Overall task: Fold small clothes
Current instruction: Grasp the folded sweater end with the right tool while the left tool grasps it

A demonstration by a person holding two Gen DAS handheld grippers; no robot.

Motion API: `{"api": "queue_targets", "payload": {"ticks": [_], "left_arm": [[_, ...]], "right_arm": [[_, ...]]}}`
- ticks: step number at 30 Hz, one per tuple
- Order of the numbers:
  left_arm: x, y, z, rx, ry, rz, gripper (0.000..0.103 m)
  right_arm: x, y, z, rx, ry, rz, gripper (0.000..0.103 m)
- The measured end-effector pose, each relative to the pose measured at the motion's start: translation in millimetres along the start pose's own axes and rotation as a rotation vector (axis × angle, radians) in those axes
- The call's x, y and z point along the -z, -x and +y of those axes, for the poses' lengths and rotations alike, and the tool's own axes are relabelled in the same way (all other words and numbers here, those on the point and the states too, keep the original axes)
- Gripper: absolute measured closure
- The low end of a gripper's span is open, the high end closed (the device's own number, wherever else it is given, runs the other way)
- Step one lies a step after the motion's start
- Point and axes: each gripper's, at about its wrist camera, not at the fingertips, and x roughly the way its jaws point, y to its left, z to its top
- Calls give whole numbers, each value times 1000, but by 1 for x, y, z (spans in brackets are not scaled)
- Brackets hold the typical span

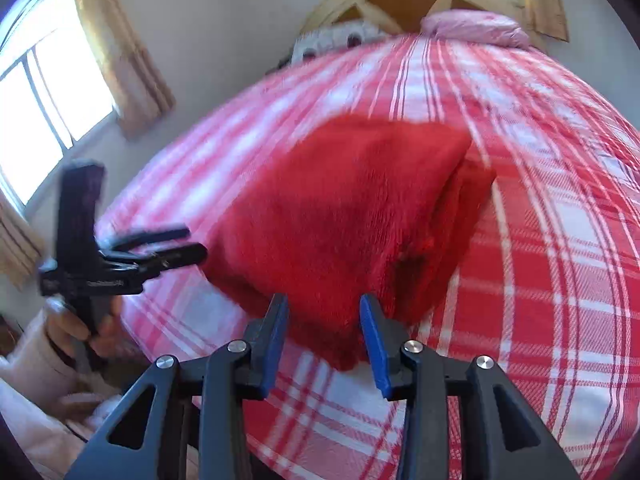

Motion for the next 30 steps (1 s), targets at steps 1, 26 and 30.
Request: {"api": "queue_targets", "payload": {"ticks": [1,26,30], "left_arm": [[-10,0,1,-2,30,-17,5],[-61,-126,-38,-5,44,171,0],[-64,-128,-41,-24,28,164,0]], "right_arm": [[-7,5,-6,-2,-41,-44,40],[-23,-79,-80,82,-431,-76,19],[-26,-85,-76,116,-417,-79,19]]}}
